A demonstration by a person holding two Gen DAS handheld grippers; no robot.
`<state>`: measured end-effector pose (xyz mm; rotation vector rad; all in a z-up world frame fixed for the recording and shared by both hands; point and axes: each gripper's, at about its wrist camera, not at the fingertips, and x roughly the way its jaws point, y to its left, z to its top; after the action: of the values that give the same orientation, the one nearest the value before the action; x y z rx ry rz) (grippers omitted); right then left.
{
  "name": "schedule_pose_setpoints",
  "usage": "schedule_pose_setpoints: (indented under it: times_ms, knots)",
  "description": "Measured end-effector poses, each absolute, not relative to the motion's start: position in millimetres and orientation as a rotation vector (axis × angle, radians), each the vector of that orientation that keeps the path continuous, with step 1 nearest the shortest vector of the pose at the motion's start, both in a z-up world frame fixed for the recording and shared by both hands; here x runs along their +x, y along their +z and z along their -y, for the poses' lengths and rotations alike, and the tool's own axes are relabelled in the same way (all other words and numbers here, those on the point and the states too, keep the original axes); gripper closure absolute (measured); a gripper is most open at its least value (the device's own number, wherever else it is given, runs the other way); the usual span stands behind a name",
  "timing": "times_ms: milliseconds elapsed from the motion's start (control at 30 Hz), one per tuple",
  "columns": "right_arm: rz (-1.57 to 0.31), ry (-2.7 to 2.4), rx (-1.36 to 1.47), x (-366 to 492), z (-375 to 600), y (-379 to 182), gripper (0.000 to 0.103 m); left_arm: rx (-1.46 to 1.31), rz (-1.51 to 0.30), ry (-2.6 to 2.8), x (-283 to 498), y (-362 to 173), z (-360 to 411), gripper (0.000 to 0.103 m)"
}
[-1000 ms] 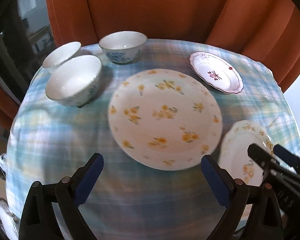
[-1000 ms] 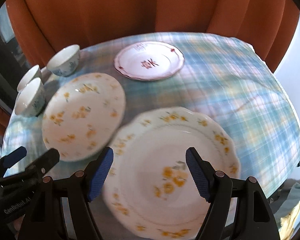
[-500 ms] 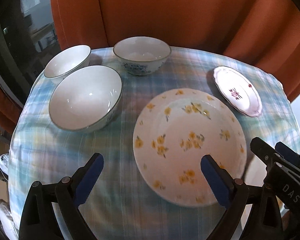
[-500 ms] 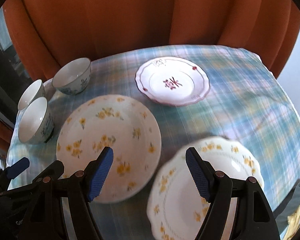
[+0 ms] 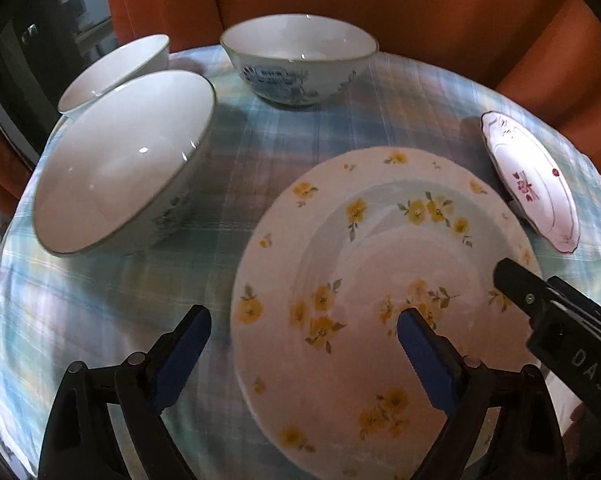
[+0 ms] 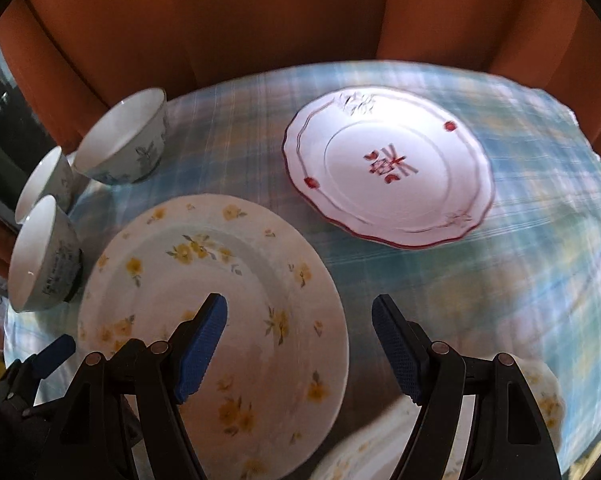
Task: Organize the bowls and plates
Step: 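Grip the deep yellow-flowered plate rim with the left tool while the right tool grips it, then carry the deep plate with both tools toward the scalloped plate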
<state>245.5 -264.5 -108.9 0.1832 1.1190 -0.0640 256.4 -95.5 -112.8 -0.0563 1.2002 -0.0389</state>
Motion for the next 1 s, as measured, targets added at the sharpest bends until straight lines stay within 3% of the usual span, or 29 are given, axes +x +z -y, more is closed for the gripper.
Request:
schedule_pose_setpoints:
  times_ms: [133,233,433,1000]
  knots:
    - [-1.156,-0.032,0.198,254,264,-124,0.026,-0.067,-1.229,-0.031,260,-122,97,0.016]
    - [-1.175,-0.002,0.192,258,260,-131,0.034,-0.081,-1.225,-0.048,261,-121,98,0.023]
    - [-1.212,-0.034,0.15,260,252,-132,0.034,-0.058,-1.234,-0.043,259,-118,93,0.028]
    - [-1.311,0.013,0.159,186,188,-131,0.034,0.011,-1.298,-0.032,189,-115,42,0.028]
